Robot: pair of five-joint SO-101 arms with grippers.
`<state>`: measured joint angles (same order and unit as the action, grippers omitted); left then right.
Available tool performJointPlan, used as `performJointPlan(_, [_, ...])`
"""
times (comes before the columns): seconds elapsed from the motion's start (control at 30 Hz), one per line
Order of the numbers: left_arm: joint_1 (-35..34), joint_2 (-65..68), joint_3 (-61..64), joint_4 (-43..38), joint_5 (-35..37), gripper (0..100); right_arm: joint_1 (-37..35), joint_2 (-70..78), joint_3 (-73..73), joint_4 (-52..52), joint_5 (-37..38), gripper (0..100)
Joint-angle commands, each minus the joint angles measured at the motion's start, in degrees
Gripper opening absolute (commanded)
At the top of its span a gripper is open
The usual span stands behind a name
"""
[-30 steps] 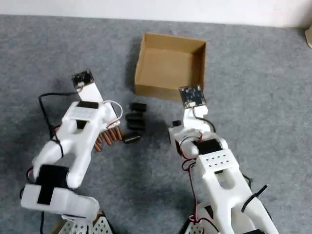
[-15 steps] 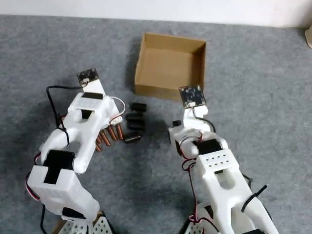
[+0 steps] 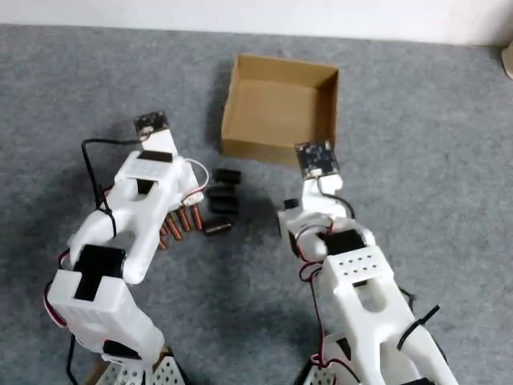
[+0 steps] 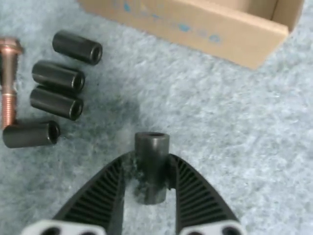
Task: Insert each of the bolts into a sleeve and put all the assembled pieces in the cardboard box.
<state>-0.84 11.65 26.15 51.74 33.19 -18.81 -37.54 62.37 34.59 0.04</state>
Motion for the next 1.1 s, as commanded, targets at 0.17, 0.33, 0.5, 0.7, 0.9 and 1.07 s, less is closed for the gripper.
performJointPlan(0.17, [1.54,-34.24,8.75,5.89,-1.67,0,0.48,-2.07,-0.48,-1.54,1.23,0.5])
performJointPlan(0.33, [3.91,-58.95,16.04,5.89,-5.36,0,0.4,-11.3,2.51,-1.54,1.23,0.5])
performJointPlan(0.5, [3.91,-76.7,23.78,3.69,-7.65,0,-2.15,-29.76,10.33,-1.63,1.23,0.5])
performJointPlan(0.7, [4.79,-88.04,34.95,-8.97,-6.24,0,-10.68,-53.76,21.23,-1.63,1.23,0.5])
performJointPlan(0.9, [13.23,-95.52,43.47,-19.87,-2.55,0,-18.68,-68.26,28.53,-3.56,1.23,0.5])
performJointPlan(1.07, [20.09,-99.74,46.37,-21.27,-1.85,0,-21.14,-64.57,33.1,-11.56,1.23,0.5])
